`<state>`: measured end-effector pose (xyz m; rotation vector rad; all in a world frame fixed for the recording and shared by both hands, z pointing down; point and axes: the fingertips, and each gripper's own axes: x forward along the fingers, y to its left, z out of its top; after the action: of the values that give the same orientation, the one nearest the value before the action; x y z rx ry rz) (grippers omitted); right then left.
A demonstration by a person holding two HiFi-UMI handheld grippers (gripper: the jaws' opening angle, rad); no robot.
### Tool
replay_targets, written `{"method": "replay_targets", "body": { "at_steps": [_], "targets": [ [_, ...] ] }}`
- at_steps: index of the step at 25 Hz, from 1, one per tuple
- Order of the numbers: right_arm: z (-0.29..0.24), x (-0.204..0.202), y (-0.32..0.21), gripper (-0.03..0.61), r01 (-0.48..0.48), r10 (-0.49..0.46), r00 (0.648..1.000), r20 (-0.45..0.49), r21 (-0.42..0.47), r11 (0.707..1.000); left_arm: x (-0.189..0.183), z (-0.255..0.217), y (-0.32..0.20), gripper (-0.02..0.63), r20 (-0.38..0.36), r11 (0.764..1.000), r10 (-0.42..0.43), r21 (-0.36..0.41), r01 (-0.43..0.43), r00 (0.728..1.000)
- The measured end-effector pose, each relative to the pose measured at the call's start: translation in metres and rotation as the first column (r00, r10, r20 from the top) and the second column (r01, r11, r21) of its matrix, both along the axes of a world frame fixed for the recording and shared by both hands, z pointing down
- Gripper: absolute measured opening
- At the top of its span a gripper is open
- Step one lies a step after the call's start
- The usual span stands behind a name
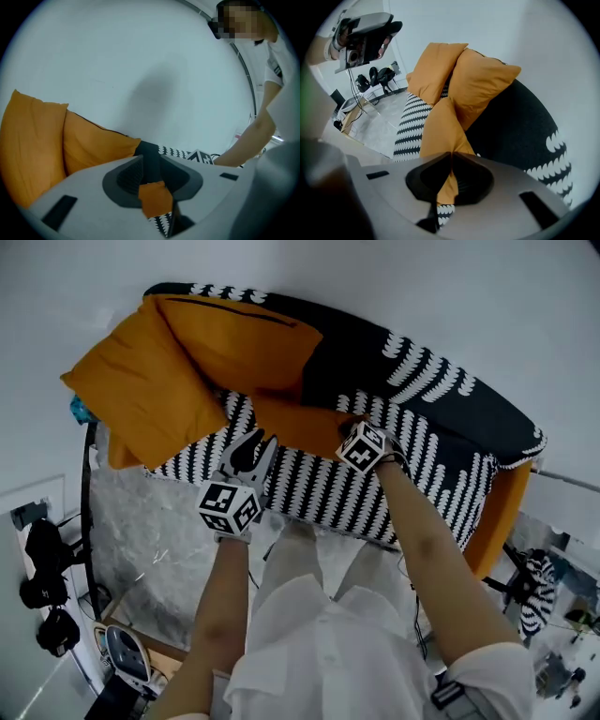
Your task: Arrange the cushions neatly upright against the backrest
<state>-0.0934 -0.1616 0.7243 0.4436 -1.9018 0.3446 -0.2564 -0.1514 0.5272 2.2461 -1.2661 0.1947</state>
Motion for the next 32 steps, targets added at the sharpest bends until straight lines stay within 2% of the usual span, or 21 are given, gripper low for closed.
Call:
{"method": "replay_targets", "body": {
  "at_steps": [7, 13, 22, 27, 32],
  "targets": [
    [0.003, 0.066, 0.012, 0.025, -0.031, 0.031, 0.999, 0.036, -0.009, 0.999, 0.083, -0.001, -0.007, 0.092, 0.005, 0.998, 0.06, 0.004, -0.06, 0.998],
    [0.001, 0.151, 0.025, 0.023, -0.089, 0.089, 0.995, 0.034, -0.008, 0.996, 0.169, -0.004, 0.001, 0.029, -0.004, 0.993, 0.115, 0.001, -0.115, 0.993],
    [0.011, 0.295, 0.04, 0.023, -0.158, 0.158, 0.987, 0.001, 0.005, 0.987, 0.283, -0.005, 0.01, 0.029, 0.026, 0.98, 0.2, 0.005, -0.2, 0.98],
    [0.02, 0.374, 0.044, 0.023, -0.196, 0.197, 0.98, -0.019, 0.023, 0.98, 0.332, -0.003, 0.02, 0.029, 0.038, 0.976, 0.22, 0.001, -0.22, 0.975],
    [0.03, 0.471, 0.055, 0.025, -0.246, 0.249, 0.965, -0.077, 0.047, 0.968, 0.388, 0.011, 0.037, 0.028, 0.032, 0.968, 0.251, -0.024, -0.251, 0.967]
  ]
}}
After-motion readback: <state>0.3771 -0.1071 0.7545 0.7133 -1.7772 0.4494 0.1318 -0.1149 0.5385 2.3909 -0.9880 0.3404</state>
